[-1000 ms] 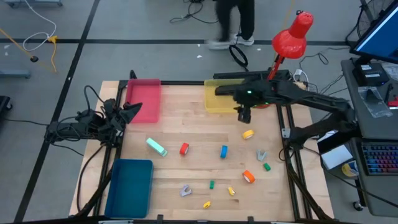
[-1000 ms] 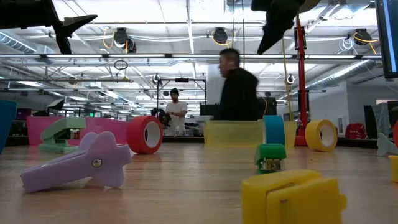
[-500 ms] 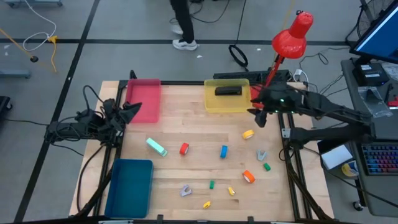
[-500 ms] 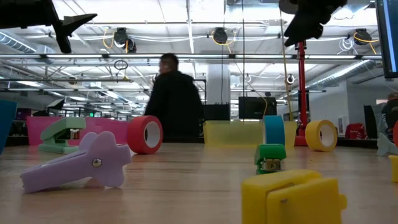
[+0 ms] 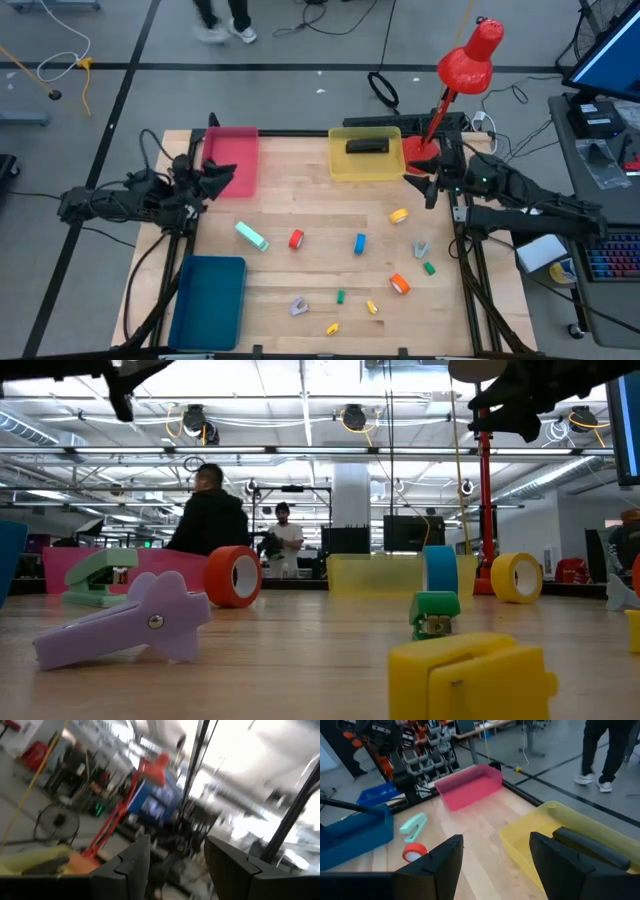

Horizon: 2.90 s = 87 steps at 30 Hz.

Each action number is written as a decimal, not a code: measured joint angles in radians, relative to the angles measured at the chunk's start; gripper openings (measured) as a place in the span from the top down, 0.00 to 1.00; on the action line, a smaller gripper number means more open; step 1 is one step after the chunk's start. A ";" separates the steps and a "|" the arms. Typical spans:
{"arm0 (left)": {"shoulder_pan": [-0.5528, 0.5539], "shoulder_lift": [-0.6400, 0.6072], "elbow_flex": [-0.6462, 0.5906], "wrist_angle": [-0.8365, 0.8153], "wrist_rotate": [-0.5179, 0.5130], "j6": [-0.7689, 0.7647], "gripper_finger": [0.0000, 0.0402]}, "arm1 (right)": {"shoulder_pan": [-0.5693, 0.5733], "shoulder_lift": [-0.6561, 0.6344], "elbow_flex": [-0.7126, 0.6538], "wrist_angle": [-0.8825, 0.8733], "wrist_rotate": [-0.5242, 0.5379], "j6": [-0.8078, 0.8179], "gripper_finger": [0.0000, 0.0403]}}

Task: Pick and place Stapler, Stapler remover, tape
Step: Put the big light blue stapler into the yellow bin

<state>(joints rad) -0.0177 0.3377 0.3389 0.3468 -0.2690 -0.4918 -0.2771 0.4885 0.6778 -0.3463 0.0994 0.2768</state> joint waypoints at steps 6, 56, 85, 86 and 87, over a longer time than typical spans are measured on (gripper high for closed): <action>-0.016 0.222 0.249 -0.339 0.017 -0.046 0.54 | 0.000 -0.073 -0.030 0.002 0.000 0.003 0.44; -0.167 1.052 0.661 -1.507 0.172 0.488 0.54 | -0.001 -0.130 -0.030 0.005 0.003 0.010 0.44; -0.147 1.051 0.477 -1.361 0.166 0.522 0.54 | -0.001 -0.130 -0.029 0.006 0.003 0.007 0.44; -0.144 1.051 0.477 -1.359 0.167 0.524 0.54 | -0.001 -0.130 -0.029 0.005 0.003 0.007 0.44; -0.140 1.051 0.477 -1.359 0.166 0.524 0.54 | -0.001 -0.130 -0.029 0.005 0.003 0.008 0.44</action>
<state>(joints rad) -0.1575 1.3886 0.8154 -1.0118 -0.1028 0.0326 -0.2779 0.3584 0.6483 -0.3408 0.1024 0.2849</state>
